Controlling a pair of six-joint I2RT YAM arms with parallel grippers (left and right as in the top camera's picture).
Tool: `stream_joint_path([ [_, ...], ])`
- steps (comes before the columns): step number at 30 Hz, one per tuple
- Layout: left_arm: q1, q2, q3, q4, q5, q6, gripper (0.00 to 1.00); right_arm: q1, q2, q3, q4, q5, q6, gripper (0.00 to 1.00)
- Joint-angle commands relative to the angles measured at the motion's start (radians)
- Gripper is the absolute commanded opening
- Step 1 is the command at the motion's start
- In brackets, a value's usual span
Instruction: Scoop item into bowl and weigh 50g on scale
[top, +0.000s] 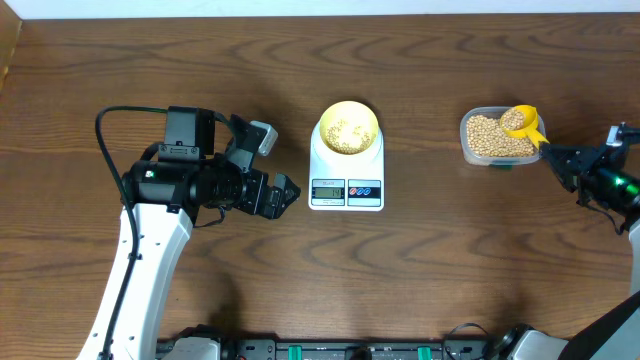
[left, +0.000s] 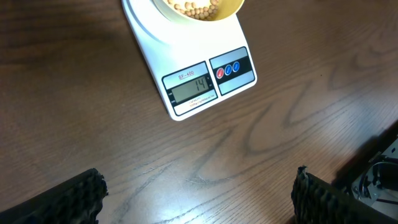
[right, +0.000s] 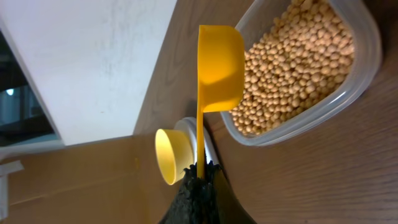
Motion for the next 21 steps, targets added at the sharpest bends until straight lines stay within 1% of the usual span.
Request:
stream_joint_path([
  [1, 0.005, 0.004, -0.006, -0.003, -0.009, 0.006, 0.98, -0.011, 0.003, 0.013, 0.001, -0.073, 0.038, 0.01],
  [11, 0.005, 0.004, -0.006, -0.003, -0.009, 0.006, 0.98, -0.010, 0.003, 0.013, 0.004, -0.145, 0.038, 0.01],
  [21, 0.005, 0.004, -0.006, -0.003, -0.009, 0.006, 0.98, -0.010, 0.003, 0.013, 0.003, -0.171, 0.038, 0.01],
])
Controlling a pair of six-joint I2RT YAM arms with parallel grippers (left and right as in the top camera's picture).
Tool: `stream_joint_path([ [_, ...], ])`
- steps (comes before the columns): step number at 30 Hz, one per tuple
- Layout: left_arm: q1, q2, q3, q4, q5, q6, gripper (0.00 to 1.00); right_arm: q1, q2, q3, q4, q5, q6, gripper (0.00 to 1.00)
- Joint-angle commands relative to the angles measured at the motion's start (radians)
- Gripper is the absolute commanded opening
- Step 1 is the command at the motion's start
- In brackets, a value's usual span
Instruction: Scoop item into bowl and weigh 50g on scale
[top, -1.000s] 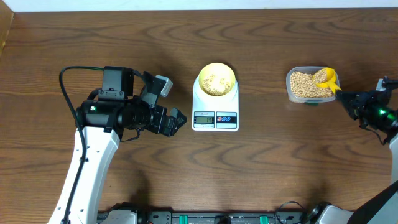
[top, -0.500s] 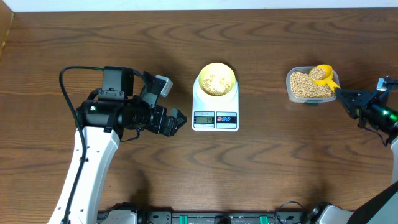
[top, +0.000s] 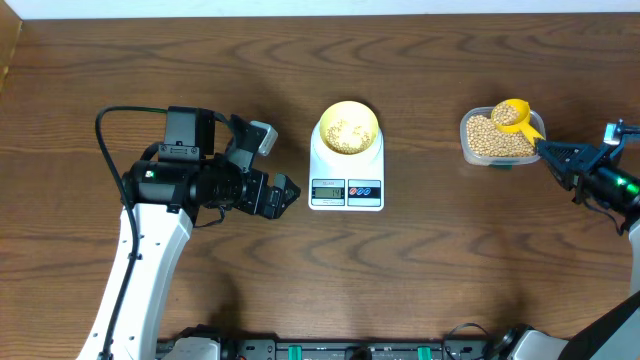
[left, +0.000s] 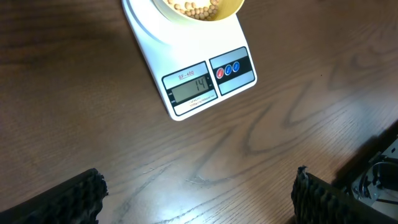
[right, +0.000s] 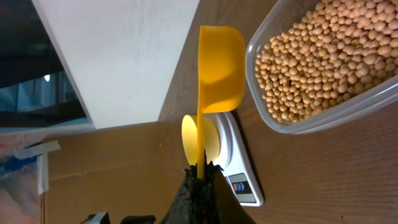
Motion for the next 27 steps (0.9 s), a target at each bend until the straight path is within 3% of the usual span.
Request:
stream_joint_path([
  [1, 0.005, 0.004, -0.006, -0.003, -0.009, 0.006, 0.98, -0.010, 0.003, 0.013, 0.002, -0.048, 0.010, 0.01],
  [14, 0.005, 0.004, -0.006, -0.003, -0.009, 0.006, 0.98, 0.000, 0.003, 0.013, 0.002, -0.105, 0.043, 0.01],
  [27, 0.005, 0.004, -0.006, -0.003, -0.009, 0.006, 0.98, 0.191, 0.003, 0.013, 0.036, -0.104, 0.116, 0.01],
])
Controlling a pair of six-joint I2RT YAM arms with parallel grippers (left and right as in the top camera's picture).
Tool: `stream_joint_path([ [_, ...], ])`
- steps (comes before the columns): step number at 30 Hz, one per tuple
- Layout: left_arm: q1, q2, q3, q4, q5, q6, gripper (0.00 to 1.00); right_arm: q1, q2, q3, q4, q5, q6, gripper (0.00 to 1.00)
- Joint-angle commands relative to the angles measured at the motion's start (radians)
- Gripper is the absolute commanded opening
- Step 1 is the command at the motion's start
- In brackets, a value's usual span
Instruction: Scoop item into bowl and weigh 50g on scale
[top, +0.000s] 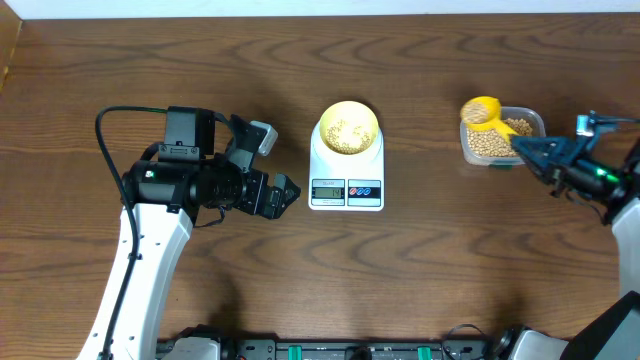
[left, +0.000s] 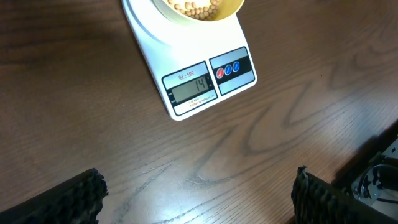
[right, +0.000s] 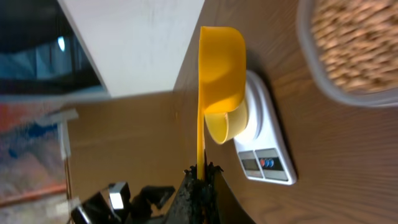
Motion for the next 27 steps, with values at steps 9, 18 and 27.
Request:
stream_joint_path([
  [9, 0.005, 0.004, -0.006, -0.003, -0.009, 0.006, 0.98, 0.212, 0.003, 0.013, 0.158, -0.022, 0.143, 0.01],
  [18, 0.005, 0.004, -0.006, -0.003, -0.008, 0.006, 0.98, 0.365, 0.003, 0.013, 0.260, 0.104, 0.195, 0.01],
  [27, 0.005, 0.004, -0.006, -0.003, -0.009, 0.006, 0.98, 0.510, 0.003, 0.013, 0.383, 0.246, 0.160, 0.01],
])
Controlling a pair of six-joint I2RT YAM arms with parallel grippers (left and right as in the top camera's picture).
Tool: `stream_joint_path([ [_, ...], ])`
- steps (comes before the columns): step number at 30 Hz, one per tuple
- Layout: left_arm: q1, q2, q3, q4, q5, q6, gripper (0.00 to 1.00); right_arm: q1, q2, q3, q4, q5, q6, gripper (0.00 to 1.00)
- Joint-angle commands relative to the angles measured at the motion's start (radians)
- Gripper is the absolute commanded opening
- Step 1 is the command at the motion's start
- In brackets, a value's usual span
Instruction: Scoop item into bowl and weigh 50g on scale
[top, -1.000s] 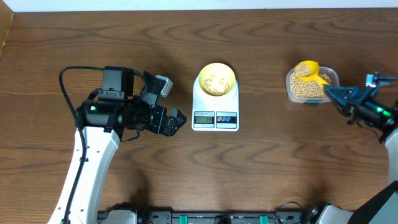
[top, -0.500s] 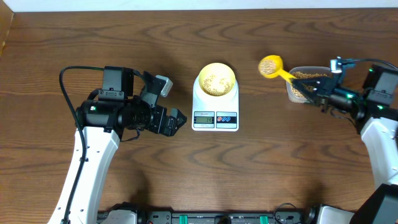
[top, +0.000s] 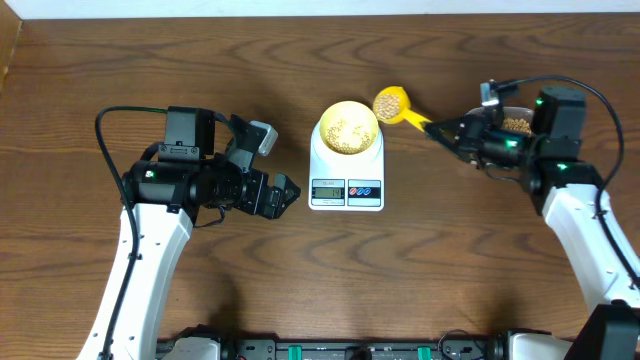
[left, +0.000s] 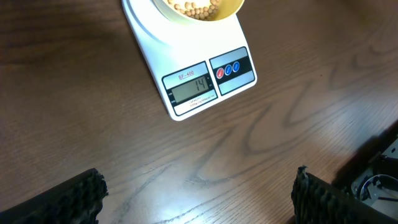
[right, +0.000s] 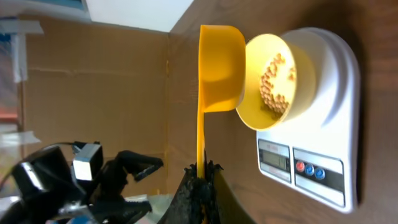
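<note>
A white digital scale (top: 346, 170) stands mid-table and carries a yellow bowl (top: 347, 128) with some soybeans; its display (left: 193, 86) reads 14. My right gripper (top: 447, 131) is shut on the handle of a yellow scoop (top: 391, 103) filled with beans, held just right of the bowl's rim. In the right wrist view the scoop (right: 219, 68) sits beside the bowl (right: 273, 81). The clear bean container (top: 518, 124) is mostly hidden behind the right arm. My left gripper (top: 285, 193) hangs open left of the scale, with nothing between its fingers (left: 71, 198).
The left arm (top: 180, 185) occupies the table's left side. A cardboard edge shows at the far left corner (top: 8, 50). A rail with fittings runs along the front edge (top: 330, 350).
My right gripper has moved left with the loaded scoop, from over the bean container to just beside the bowl on the scale. The left arm and the scale reading are unchanged.
The scoop first sat in the bean container in my right gripper. Then it was level and filled over the beans, then at the container's left edge, and now it is beside the bowl. The scale read 14 throughout and the left gripper stayed still and open.
</note>
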Motion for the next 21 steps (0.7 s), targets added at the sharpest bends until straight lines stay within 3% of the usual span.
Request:
stream_joint_path([
  [1, 0.005, 0.004, -0.006, -0.003, -0.009, 0.006, 0.98, 0.051, 0.003, 0.013, 0.049, 0.072, -0.041, 0.01],
  [21, 0.005, 0.004, -0.006, -0.003, -0.009, 0.006, 0.98, 0.157, 0.003, 0.013, 0.097, 0.259, -0.374, 0.01],
])
